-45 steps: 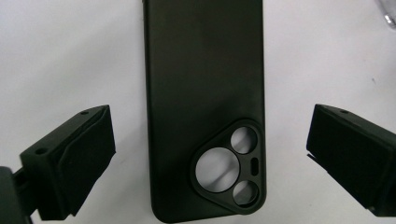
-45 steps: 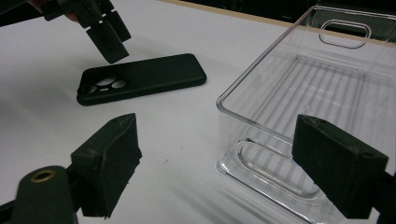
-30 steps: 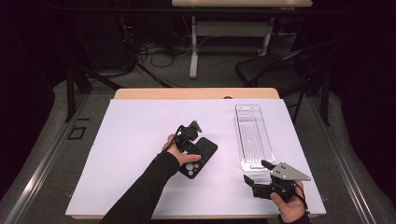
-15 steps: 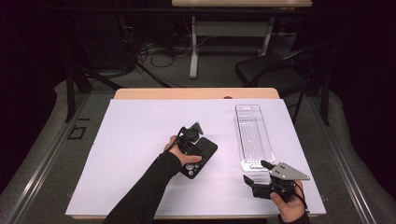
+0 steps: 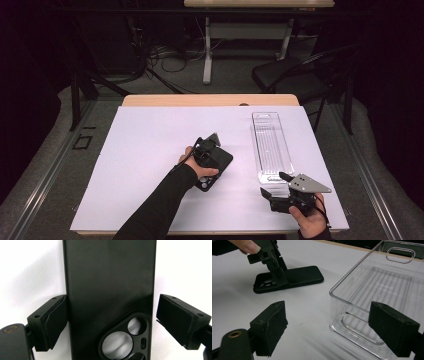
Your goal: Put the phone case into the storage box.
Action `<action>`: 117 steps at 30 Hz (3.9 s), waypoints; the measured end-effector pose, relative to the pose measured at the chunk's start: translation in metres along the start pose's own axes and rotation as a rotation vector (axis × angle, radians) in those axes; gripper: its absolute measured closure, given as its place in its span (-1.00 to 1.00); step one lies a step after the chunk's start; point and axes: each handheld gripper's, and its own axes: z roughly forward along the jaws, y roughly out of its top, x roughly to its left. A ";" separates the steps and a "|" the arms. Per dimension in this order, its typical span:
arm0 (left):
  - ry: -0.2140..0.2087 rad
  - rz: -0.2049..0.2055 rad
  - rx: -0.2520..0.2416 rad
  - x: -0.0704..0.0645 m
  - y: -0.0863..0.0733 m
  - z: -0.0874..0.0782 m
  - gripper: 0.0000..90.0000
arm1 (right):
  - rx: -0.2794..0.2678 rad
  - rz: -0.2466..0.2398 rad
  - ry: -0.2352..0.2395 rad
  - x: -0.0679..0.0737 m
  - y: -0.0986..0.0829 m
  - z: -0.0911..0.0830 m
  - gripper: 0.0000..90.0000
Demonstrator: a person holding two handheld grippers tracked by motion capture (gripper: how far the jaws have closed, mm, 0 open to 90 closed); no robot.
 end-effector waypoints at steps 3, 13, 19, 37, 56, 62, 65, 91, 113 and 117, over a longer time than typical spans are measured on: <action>0.011 -0.004 -0.001 -0.002 0.000 0.001 -0.76 | 0.002 -0.002 0.001 0.000 0.000 0.000 -0.68; 0.075 0.004 0.023 -0.009 0.003 0.004 -0.75 | 0.001 0.001 0.004 0.000 0.000 0.001 -0.68; 0.086 0.001 0.025 -0.010 0.004 0.004 -0.74 | 0.006 0.002 0.004 0.000 -0.001 0.001 -0.68; 0.137 0.022 0.038 -0.017 0.004 0.008 -0.75 | 0.010 0.005 0.007 -0.001 -0.001 0.002 -0.68; 0.136 0.027 0.041 -0.017 0.004 0.007 -0.70 | 0.013 0.004 0.006 -0.001 -0.001 0.002 -0.68; 0.134 0.048 0.045 -0.016 0.003 0.006 -0.69 | 0.013 0.006 0.005 -0.001 -0.001 0.002 -0.68; 0.127 0.040 0.054 -0.013 0.003 0.004 -0.69 | 0.012 0.004 0.006 -0.001 -0.001 0.002 -0.68; 0.108 0.059 0.030 0.006 -0.020 -0.033 -0.68 | 0.008 -0.006 0.012 0.002 0.000 0.002 -0.68; 0.077 0.074 -0.014 0.014 -0.043 -0.073 -0.68 | -0.013 -0.035 0.026 0.008 0.022 0.007 -0.68; 0.072 0.077 -0.026 0.015 -0.046 -0.079 -0.68 | -0.007 -0.051 0.039 0.010 0.029 0.011 -0.68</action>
